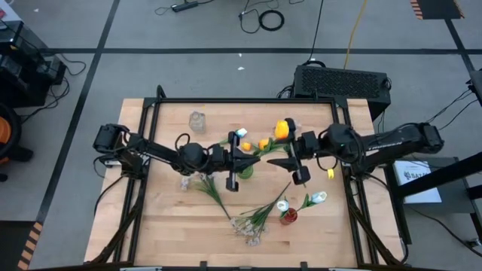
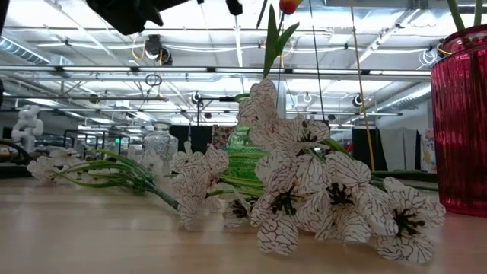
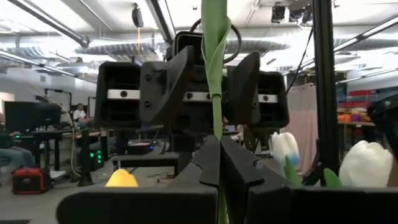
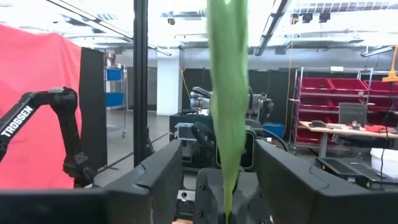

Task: Sort flowers into vase by color
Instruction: Put the bottom yellow tulip into the green vase

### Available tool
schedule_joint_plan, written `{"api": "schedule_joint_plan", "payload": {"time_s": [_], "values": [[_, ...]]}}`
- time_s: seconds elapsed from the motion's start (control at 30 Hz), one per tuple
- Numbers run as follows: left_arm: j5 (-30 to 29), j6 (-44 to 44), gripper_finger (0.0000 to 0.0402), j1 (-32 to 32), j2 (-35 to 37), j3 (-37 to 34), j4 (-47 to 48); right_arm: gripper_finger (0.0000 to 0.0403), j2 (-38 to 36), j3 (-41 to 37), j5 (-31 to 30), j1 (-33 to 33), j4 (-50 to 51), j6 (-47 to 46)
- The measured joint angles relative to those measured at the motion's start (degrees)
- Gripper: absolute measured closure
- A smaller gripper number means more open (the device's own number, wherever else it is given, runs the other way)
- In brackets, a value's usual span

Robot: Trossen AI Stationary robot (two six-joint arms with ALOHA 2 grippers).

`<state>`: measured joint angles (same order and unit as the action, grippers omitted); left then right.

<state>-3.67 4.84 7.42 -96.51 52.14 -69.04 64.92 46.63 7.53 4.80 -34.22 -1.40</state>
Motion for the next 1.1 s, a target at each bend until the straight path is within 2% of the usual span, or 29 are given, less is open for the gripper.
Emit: {"api": "schedule_joint_plan", "payload": {"time_s": [0.13, 0.37, 0.43, 0.57, 0.8, 0.97, 1.1], "values": [[0.0, 0.0, 0.0398, -0.4, 0.0, 0.0, 1.2, 0.0253, 0.5, 0.0, 0.0, 0.0, -0.8, 0.5], [0.0, 0.0, 0.0397, -0.3, 0.0, 0.0, 2.2, 0.0371, 0.5, 0.0, -0.1, -0.1, -0.7, 0.6], [0.0, 0.0, 0.0397, -0.3, 0.0, 0.0, 2.3, 0.0392, 0.5, 0.0, -0.2, -0.1, -0.7, 0.6], [0.0, 0.0, 0.0382, 0.2, 0.0, 0.0, 4.2, 0.0389, 0.5, -0.1, -0.9, -0.1, -0.2, 0.5], [-0.9, -1.6, 0.0269, 2.2, 2.7, -0.1, 13.5, 0.0399, -0.5, 0.0, -1.4, -0.1, 0.9, 0.3], [-2.8, -3.5, 0.0211, 4.7, 9.3, -0.1, 21.2, 0.04, -0.7, 0.0, -1.4, -0.1, 1.1, -2.2], [-6.8, -5.5, 0.0197, 7.0, 15.4, 0.0, 23.0, 0.04, -0.7, 0.0, -0.3, -0.1, 1.8, -3.9]]}}
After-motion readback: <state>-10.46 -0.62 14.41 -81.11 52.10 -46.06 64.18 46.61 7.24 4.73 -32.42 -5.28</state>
